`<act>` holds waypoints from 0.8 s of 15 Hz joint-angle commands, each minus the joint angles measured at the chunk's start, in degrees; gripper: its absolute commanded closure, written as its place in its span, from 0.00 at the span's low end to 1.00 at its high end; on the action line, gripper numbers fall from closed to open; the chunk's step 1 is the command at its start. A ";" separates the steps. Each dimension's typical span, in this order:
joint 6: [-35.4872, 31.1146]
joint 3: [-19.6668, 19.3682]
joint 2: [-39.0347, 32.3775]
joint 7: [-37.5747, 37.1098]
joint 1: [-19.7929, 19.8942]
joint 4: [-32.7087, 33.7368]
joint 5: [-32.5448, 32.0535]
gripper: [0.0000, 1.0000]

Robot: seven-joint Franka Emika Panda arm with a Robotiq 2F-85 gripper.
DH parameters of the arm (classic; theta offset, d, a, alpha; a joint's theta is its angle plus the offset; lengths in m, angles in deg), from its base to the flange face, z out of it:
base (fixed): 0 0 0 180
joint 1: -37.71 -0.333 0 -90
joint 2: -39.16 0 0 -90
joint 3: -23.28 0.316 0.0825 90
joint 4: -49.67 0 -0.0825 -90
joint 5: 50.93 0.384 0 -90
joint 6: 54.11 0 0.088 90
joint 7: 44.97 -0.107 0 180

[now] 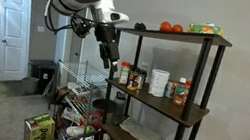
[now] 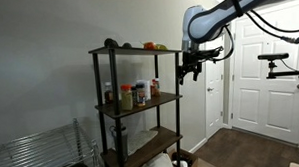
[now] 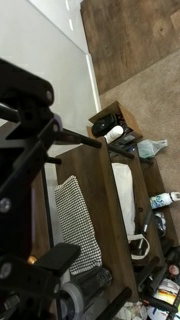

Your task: Put the spice bottle on the top shelf

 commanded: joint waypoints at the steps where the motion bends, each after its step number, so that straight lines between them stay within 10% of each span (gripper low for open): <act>1: -1.11 -1.40 -3.55 -0.88 -0.84 2.88 -0.74 0.00; 12: -0.34 -3.93 -4.79 -0.12 -1.12 3.44 -0.20 0.00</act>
